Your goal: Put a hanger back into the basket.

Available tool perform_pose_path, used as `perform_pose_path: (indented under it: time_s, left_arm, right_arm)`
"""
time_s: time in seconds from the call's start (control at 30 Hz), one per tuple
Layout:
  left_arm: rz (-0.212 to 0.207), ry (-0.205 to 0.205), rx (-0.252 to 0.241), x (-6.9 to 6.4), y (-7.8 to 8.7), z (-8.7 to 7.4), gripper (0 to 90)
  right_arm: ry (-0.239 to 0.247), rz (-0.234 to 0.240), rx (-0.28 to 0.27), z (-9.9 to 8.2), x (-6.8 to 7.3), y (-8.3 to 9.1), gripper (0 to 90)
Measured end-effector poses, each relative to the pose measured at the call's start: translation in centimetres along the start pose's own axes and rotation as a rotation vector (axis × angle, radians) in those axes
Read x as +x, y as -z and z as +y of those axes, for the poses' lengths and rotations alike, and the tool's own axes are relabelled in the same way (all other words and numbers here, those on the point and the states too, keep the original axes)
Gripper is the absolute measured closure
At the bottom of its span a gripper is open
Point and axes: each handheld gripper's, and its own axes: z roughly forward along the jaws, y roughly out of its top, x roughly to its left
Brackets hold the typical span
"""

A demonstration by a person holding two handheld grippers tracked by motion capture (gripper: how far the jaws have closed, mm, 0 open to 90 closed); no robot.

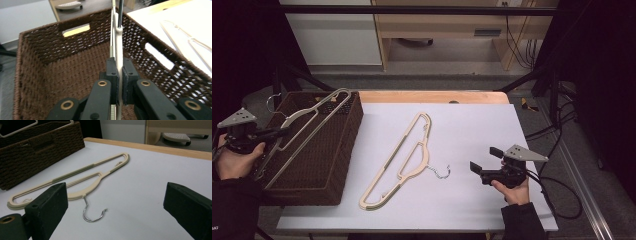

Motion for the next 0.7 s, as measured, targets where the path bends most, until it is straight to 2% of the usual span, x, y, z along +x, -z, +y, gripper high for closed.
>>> perform_pose_path:
  time_s: [0.1,0.17,0.27,0.3,0.37,0.5,0.53,0.6,0.7]
  left_arm:
    - [-0.007,-0.013,0.034,-0.3,-0.8,0.1,85.9]
    - [-0.003,-0.028,0.084,-0.6,-2.0,-0.1,85.8]
    - [0.005,-0.024,0.113,-0.6,-2.7,-0.5,85.8]
    - [0.009,-0.009,0.131,-0.5,-3.4,-1.0,85.7]
    - [0.014,-0.006,0.144,-0.4,-3.7,-1.2,85.7]
    - [0.050,0.028,0.205,0.1,-5.2,-2.4,85.4]
    - [0.050,0.028,0.205,0.1,-5.2,-2.4,85.1]
    - [0.051,0.062,0.190,0.4,-5.1,-2.6,84.8]
    - [0.074,0.082,0.192,0.5,-5.1,-2.7,83.8]
  right_arm:
    - [0.005,0.001,0.005,0.0,0.0,-0.1,6.0]
    - [0.005,-0.005,0.007,-0.1,0.0,-0.2,6.0]
    - [0.002,0.000,0.004,-0.1,0.0,-0.1,6.0]
    - [0.006,0.002,0.004,-0.1,0.0,-0.1,6.0]
    - [0.003,0.000,0.005,-0.1,0.0,-0.1,6.0]
    - [0.004,0.001,0.012,-0.1,0.0,-0.2,6.0]
    - [0.004,0.001,0.012,-0.1,0.0,-0.2,6.0]
    - [0.004,0.002,0.012,-0.1,0.0,-0.2,6.0]
    - [0.006,0.006,0.013,-0.2,0.0,-0.2,6.1]
